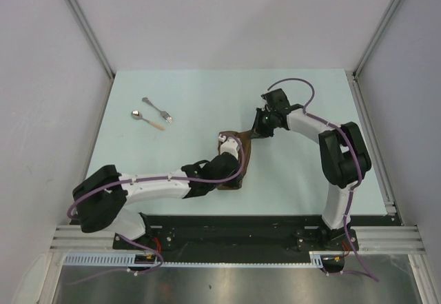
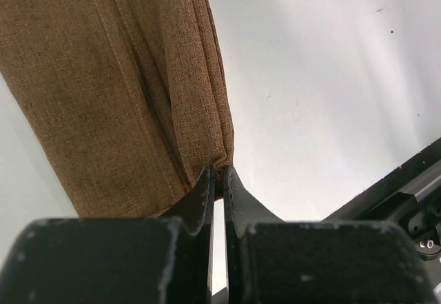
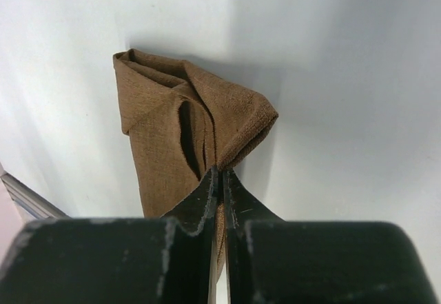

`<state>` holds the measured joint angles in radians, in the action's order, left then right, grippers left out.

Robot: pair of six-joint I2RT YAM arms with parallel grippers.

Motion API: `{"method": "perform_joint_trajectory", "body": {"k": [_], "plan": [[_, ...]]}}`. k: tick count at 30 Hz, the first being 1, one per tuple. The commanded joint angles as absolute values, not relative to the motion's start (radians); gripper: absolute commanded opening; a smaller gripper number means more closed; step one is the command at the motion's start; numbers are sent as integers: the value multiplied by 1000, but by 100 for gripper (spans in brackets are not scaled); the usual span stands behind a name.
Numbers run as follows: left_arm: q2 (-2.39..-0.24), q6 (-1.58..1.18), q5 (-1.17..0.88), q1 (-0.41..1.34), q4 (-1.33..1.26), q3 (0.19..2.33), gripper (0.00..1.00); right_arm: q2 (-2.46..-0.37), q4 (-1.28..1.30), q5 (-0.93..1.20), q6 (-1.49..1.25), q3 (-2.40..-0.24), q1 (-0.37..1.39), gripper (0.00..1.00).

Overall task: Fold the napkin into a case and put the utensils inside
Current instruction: Fold the 2/3-rectangle-folded napkin at the center of the board.

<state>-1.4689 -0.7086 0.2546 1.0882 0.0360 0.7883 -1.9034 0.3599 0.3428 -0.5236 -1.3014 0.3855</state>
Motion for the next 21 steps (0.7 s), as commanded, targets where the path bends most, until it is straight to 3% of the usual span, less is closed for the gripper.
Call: {"method": "perform_joint_trajectory", "body": {"k": [1, 21], "plan": [[-1408, -738, 198, 1077, -34, 730, 0, -1885, 365, 241, -532, -1385, 408, 0], [-1298, -750, 175, 1023, -172, 525, 0, -2036, 503, 150, -569, -1646, 575, 0]]}}
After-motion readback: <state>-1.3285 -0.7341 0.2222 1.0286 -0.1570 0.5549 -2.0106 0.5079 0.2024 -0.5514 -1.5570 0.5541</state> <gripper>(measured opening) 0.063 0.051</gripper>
